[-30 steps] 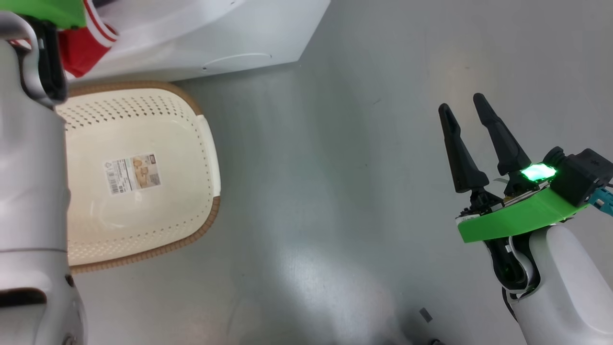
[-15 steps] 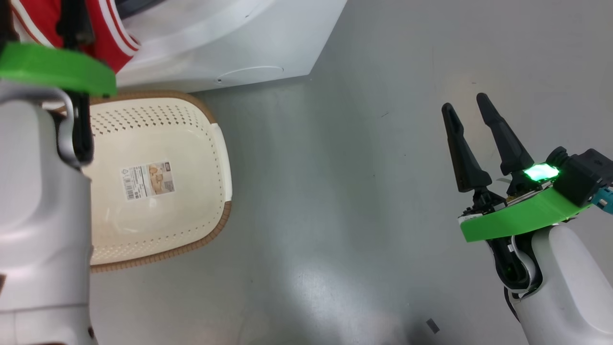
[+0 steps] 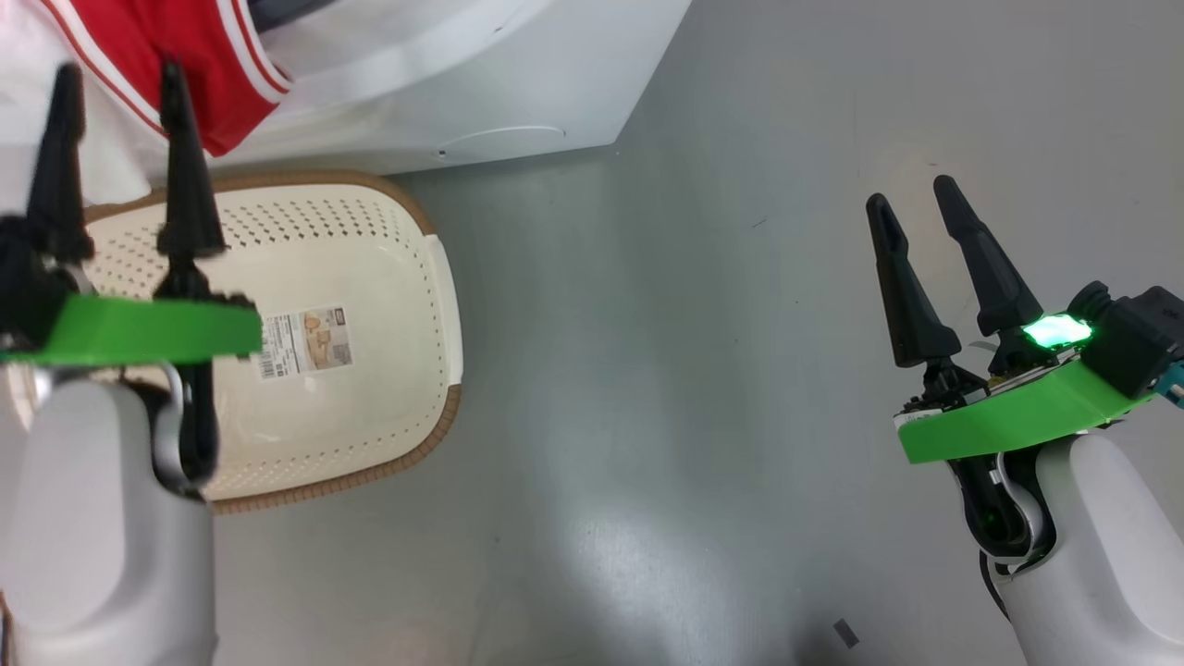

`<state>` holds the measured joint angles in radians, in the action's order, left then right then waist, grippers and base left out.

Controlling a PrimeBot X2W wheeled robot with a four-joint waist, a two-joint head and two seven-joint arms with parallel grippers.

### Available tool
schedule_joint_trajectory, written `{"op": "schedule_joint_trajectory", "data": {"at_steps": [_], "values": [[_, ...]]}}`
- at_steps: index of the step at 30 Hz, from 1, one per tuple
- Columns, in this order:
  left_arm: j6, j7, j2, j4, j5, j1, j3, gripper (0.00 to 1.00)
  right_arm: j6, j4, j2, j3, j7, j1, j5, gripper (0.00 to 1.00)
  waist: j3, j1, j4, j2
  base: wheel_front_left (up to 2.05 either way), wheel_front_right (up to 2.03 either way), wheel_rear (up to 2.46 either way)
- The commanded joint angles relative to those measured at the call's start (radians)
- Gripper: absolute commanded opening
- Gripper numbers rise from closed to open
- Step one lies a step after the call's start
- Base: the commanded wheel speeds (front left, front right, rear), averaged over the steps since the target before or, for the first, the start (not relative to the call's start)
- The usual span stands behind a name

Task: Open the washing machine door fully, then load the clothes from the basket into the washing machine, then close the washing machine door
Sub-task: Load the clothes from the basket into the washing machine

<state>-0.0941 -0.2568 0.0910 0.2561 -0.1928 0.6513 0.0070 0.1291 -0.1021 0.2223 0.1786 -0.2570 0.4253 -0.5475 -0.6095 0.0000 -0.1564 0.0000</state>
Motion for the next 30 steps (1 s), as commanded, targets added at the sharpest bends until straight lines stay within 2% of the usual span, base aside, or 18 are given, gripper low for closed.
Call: {"op": "schedule_joint_trajectory", "data": {"at_steps": [1,15,30], "values": [[-0.010,-0.005,0.023,-0.046,-0.007,-0.039,0.030,1.00,0.002,0.027,0.007,0.012,-0.005,-0.038,0.002,1.00,-0.002,0.0000,0.002,0.0000,0.00,0.00,0.00],[-0.023,-0.005,-0.022,-0.160,0.008,-0.240,0.055,1.00,0.002,0.044,0.016,-0.005,-0.005,-0.039,0.010,1.00,-0.007,0.0000,0.013,0.0000,0.00,0.00,0.00],[-0.028,-0.005,-0.039,-0.140,0.005,-0.274,0.053,1.00,0.002,0.037,0.023,0.004,-0.005,-0.046,0.012,1.00,0.017,0.0000,0.014,0.0000,0.00,0.00,0.00]]}}
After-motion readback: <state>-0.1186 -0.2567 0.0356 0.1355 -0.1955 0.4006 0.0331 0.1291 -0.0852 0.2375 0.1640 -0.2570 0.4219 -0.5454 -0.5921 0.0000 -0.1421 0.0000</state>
